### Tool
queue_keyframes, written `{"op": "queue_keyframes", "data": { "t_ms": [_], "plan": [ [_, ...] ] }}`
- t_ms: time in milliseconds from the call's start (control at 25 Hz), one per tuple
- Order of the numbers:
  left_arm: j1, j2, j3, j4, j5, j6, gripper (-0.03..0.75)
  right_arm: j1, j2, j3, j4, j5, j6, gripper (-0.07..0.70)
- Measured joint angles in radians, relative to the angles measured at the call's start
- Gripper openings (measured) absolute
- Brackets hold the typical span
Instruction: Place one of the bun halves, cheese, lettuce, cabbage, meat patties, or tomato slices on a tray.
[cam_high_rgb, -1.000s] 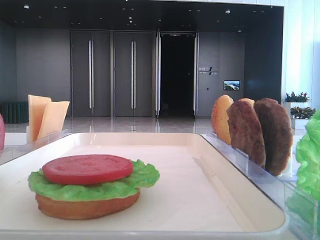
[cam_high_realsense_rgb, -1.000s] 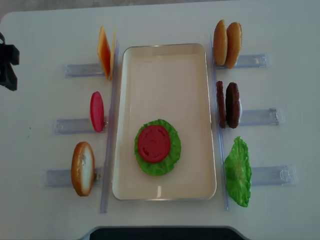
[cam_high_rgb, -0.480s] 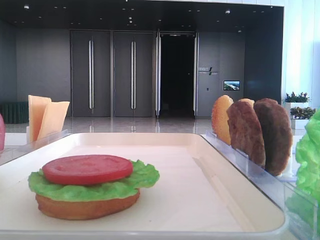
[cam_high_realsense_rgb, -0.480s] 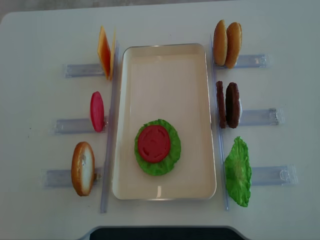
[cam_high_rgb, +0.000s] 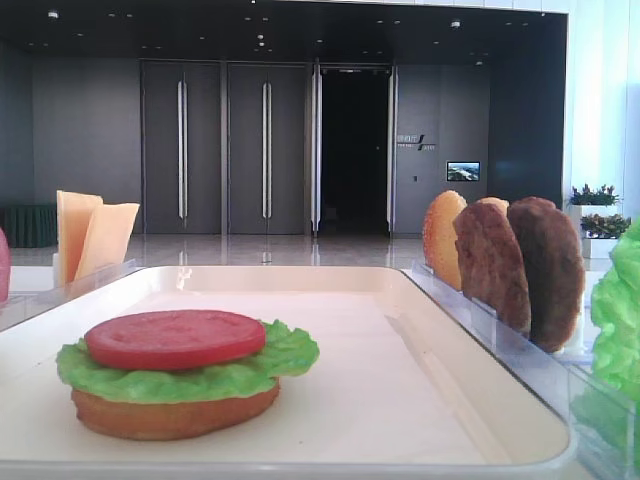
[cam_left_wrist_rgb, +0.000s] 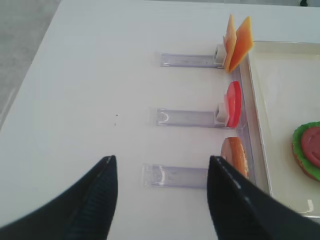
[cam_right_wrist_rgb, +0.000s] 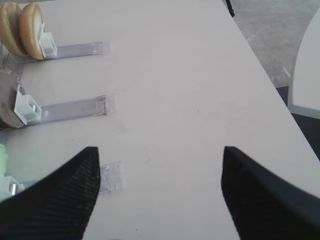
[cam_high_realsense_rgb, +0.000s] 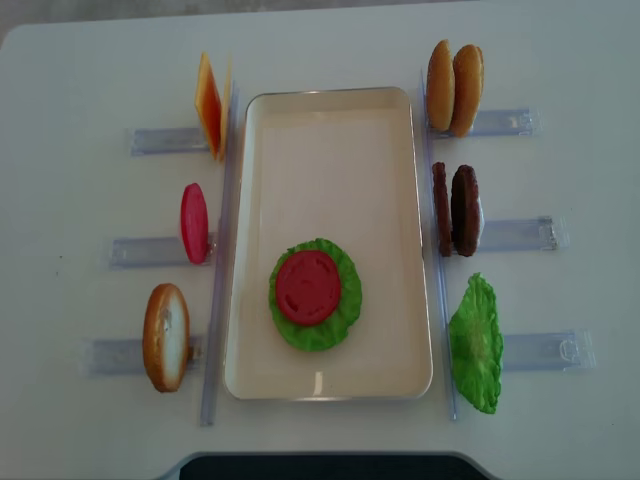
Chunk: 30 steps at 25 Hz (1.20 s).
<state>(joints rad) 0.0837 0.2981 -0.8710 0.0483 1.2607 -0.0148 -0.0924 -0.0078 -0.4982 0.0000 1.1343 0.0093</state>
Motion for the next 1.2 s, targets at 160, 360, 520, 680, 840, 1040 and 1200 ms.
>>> {"op": "queue_keyframes", "data": {
  "t_ms": [160,360,520,680,840,1040,1200],
  "plan": [
    [0.000,-0.147,0.074,0.002,0.000,0.015,0.437,0.000,0.000,0.000,0.000,0.000,0.000,0.514],
    [0.000,-0.264,0.145,-0.011,0.000,0.015,0.437,0.000,0.000,0.000,0.000,0.000,0.000,0.514],
    [0.000,-0.318,0.187,-0.030,0.001,0.015,0.437,0.000,0.000,0.000,0.000,0.000,0.000,0.514],
    [0.000,-0.318,0.225,-0.048,0.001,0.015,0.437,0.000,0.000,0.000,0.000,0.000,0.000,0.514],
    [0.000,-0.318,0.278,-0.066,-0.039,0.015,0.437,0.000,0.000,0.000,0.000,0.000,0.000,0.514],
    [0.000,-0.318,0.367,-0.067,-0.132,0.015,0.437,0.000,0.000,0.000,0.000,0.000,0.000,0.514],
    [0.000,-0.318,0.397,-0.067,-0.138,0.029,0.437,0.000,0.000,0.000,0.000,0.000,0.000,0.514]
  ]
}}
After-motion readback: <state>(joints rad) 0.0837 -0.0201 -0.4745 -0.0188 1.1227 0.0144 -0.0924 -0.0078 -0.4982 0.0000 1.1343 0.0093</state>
